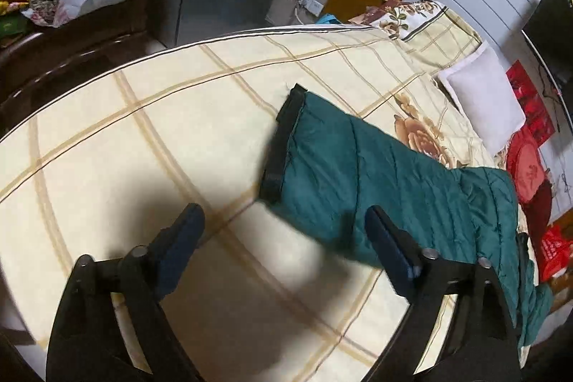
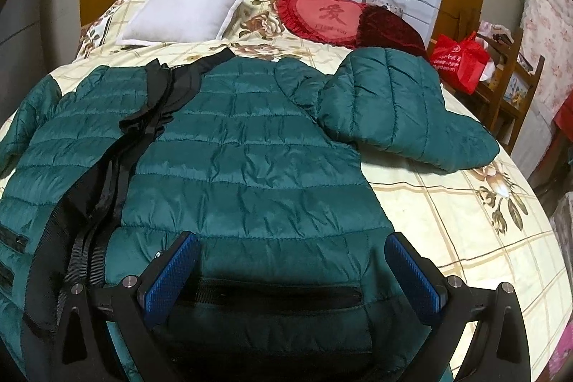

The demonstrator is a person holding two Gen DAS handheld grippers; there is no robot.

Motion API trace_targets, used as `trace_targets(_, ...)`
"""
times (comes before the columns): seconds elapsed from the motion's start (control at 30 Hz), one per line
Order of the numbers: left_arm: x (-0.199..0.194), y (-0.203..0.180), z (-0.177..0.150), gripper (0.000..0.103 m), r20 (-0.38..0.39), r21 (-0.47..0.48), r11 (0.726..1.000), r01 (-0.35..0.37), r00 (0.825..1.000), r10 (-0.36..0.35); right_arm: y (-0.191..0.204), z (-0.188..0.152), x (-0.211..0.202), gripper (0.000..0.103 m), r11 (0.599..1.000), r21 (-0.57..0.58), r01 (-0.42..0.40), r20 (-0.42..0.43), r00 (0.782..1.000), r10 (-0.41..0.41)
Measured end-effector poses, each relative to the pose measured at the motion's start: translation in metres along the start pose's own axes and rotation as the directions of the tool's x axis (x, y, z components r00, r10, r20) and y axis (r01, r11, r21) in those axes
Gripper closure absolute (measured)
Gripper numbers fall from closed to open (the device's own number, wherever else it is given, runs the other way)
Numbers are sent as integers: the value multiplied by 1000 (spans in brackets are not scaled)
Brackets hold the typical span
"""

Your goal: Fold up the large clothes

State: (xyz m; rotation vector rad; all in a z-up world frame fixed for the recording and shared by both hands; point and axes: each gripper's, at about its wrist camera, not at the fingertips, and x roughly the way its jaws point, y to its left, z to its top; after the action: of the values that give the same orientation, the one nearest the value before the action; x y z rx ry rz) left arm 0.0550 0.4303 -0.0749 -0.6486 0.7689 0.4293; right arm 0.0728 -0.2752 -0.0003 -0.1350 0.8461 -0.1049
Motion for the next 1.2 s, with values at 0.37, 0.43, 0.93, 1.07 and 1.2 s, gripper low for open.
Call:
trace_targets(0.37, 32, -9, 29, 57, -68, -122, 971, 207, 974, -216, 1, 0, 3, 0, 1000, -3, 5, -5, 1000, -5)
trace_targets(0.43, 32, -8, 29, 77, -72, -144, 966, 213, 972, -225, 1, 0, 3, 0, 1000, -4, 4, -5, 1000, -4)
trace_targets(0.93, -54, -119, 16, 85, 34, 178, 940, 291, 953, -302, -9, 1, -11, 0, 999, 41, -5, 24, 1000, 4)
trace_targets(1.07, -73, -183, -8, 85, 0, 272, 890, 367, 924, -382, -17, -1, -17, 0, 998, 63, 4, 13, 1000, -5)
trace_targets(1.2, -83, -242, -35, 85, -53, 331, 830, 449, 887, -459, -27, -1, -29, 0, 998, 63, 17, 35, 999, -19)
